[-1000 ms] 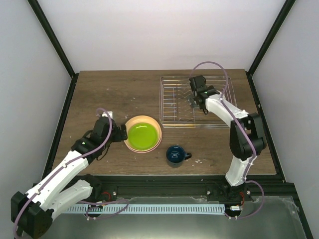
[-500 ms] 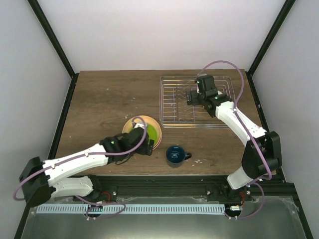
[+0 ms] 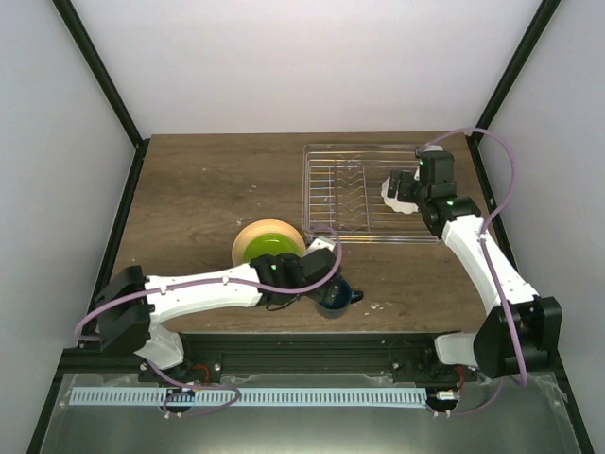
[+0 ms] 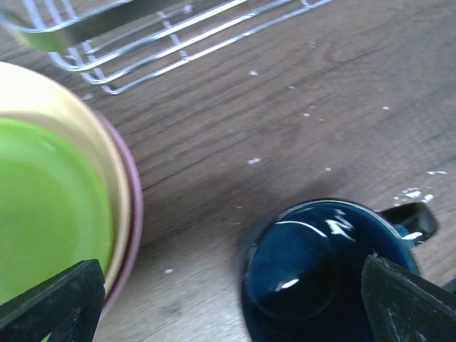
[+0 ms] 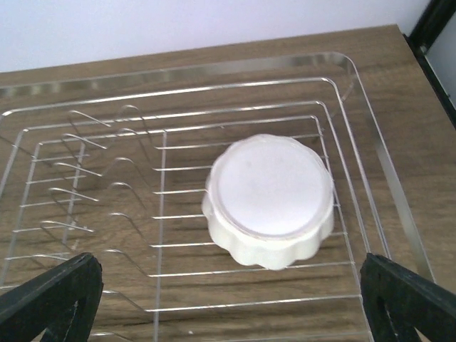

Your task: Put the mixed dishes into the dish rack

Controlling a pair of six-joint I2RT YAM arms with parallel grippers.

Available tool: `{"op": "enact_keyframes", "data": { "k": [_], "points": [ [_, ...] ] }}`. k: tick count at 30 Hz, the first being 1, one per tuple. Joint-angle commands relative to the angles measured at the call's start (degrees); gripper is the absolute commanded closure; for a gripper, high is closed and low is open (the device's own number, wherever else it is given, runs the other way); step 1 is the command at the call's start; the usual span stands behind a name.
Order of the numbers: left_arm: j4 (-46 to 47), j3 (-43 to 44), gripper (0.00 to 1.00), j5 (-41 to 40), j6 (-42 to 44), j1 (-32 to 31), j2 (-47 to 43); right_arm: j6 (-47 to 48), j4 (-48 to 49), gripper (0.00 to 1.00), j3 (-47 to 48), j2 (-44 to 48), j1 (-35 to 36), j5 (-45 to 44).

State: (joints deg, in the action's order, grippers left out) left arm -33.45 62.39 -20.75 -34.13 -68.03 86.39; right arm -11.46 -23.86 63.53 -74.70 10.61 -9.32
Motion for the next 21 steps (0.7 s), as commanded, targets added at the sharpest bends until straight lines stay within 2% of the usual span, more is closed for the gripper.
{"op": "enact_keyframes", "data": {
  "k": [1,6,16,21],
  "points": [
    [-3.81,4.95,0.0,1.11,-0.05,-3.13,4.7,0.26,1.07,0.0,-1.78,1.05,-2.56,1.43],
    [-5.16,4.19,0.0,1.46,-3.82,-5.22,8.15,1.26,1.81,0.0,-2.84,1.2,-4.68,2.69],
    [-4.6,-0.15,0.01,0.5,-6.5,-5.33,6.91,1.64,2.18,0.0,-3.22,1.78,-5.16,3.56],
    [-2.28,-0.92,0.08,1.87,-6.86,-5.36,9.93,2.01,2.24,0.0,-3.41,1.88,-5.17,3.87]
  ]
}}
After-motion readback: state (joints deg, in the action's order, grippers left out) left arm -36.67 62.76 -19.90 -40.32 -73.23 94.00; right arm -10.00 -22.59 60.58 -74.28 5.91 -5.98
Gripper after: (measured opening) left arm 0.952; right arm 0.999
